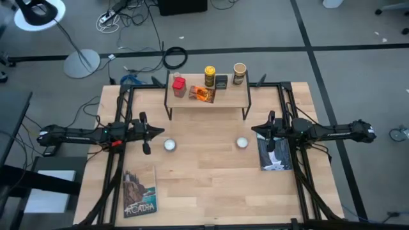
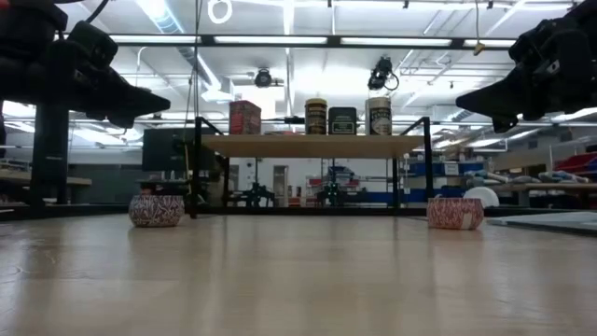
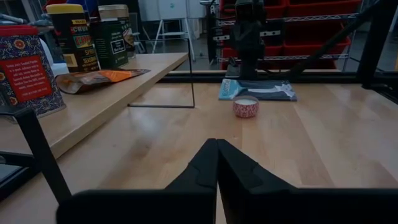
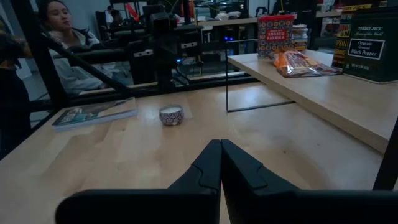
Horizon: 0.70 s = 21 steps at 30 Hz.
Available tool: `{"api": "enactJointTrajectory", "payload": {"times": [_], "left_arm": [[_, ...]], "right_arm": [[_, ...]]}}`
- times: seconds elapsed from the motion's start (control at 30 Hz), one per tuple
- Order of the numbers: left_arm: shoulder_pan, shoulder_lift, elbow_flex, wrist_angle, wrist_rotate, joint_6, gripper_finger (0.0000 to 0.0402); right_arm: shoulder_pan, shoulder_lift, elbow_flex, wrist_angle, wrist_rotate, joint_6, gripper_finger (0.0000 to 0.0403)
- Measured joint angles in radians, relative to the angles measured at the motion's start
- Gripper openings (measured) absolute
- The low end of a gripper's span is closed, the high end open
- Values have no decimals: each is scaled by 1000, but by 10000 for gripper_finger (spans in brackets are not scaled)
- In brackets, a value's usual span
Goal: Shelf spices
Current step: Remove the orange seasoning pack from the shelf
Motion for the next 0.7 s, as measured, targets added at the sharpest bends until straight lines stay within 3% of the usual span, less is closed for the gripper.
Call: {"api": "enactJointTrajectory", "payload": {"times": [0.33,0.53,0.7], "left_arm": [[0,0,0,0,-3,0,10],[0,0,0,0,-4,-3,10],[0,0,0,0,-4,-6,10]], "right_arm": [[0,1,45,178,13,-9,22],[0,40,226,203,63,-140,61],[-1,166,436,187,131,-288,97]]}}
